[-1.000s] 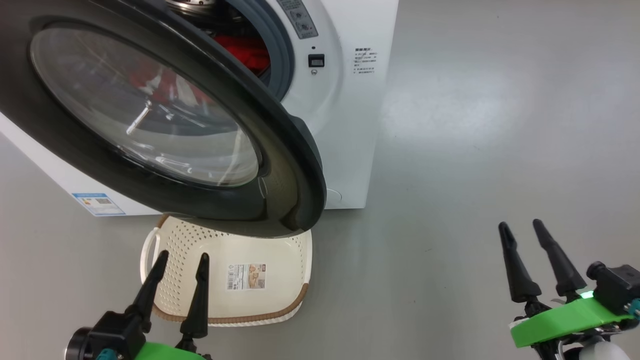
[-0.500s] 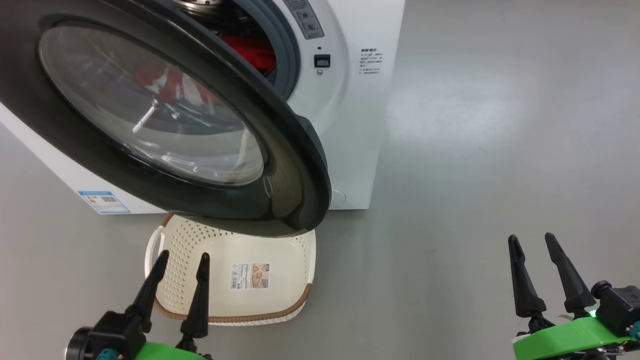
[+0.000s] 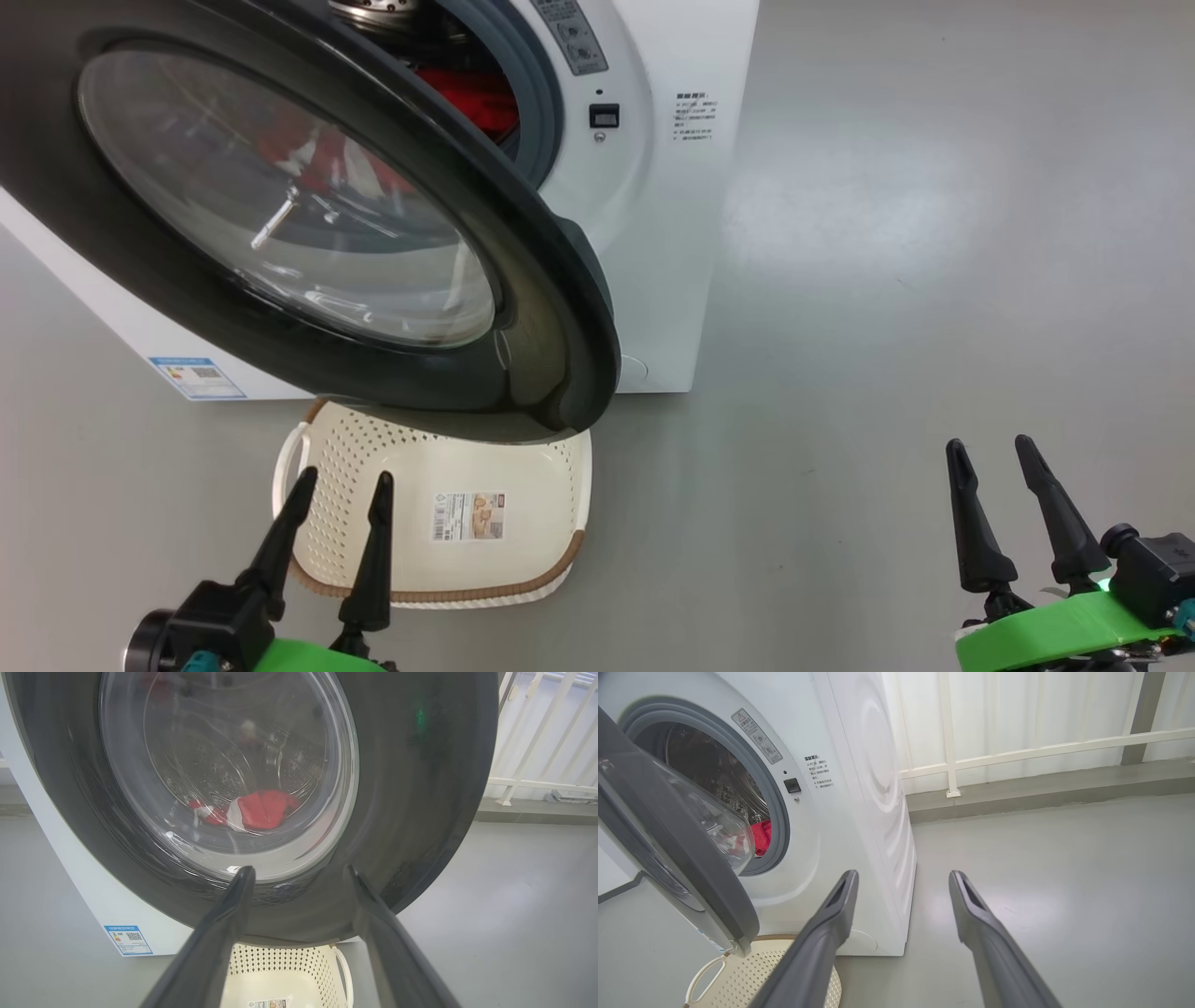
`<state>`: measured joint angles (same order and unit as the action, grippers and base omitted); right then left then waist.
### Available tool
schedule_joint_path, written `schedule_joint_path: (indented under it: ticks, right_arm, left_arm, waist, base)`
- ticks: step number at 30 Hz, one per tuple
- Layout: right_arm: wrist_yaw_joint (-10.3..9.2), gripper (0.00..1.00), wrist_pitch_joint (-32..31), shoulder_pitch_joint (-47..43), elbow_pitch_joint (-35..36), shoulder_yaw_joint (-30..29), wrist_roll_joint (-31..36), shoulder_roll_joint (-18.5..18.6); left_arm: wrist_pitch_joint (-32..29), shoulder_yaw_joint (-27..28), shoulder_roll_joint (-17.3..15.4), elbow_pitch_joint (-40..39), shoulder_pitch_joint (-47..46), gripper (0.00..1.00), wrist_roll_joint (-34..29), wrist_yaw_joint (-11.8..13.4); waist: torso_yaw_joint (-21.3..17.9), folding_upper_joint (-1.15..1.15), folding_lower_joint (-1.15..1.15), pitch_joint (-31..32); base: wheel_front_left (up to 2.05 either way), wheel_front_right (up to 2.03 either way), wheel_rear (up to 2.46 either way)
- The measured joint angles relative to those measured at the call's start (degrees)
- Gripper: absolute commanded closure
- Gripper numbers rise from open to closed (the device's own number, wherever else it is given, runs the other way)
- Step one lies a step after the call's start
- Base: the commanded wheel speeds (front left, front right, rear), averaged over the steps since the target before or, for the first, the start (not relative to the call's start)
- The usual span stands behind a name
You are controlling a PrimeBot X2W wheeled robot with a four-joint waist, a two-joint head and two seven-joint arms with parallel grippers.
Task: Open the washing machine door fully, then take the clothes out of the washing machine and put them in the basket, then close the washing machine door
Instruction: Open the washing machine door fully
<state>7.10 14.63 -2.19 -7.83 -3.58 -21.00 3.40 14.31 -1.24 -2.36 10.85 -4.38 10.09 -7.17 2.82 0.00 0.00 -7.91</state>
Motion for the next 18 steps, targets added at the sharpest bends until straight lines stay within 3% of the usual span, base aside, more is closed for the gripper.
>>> schedule_joint_path:
  ticks: [2,3,5,18]
  right_arm:
    - [0.01,0.0,0.0,0.04,-0.01,0.29,-0.3,0.0]
    - [0.01,0.1,0.0,0.11,-0.01,0.51,-0.55,0.0]
    - [0.01,1.0,0.0,0.41,-0.09,0.93,-1.19,0.03]
    - [0.0,1.0,0.01,10.4,-3.66,11.09,-13.78,1.0]
  left_arm:
    - [0.0,-0.11,0.0,-0.07,0.0,0.0,0.0,0.0]
    - [0.0,-0.16,0.01,-0.13,0.0,0.0,0.0,0.0]
    - [0.0,-0.35,0.0,-0.22,0.0,0.0,0.0,0.0]
    - [0.0,-2.93,-0.01,-0.29,1.18,0.0,1.61,0.1]
  waist:
    - [0.13,0.0,0.0,-0.02]
    - [0.2,0.0,0.0,-0.02]
    - [0.41,0.0,0.0,-0.01]
    - [3.69,0.0,0.0,0.37]
  base:
    - [0.0,0.0,0.0]
    - [0.0,0.0,0.0]
    - [0.0,0.0,0.0]
    - [0.0,0.0,0.0]
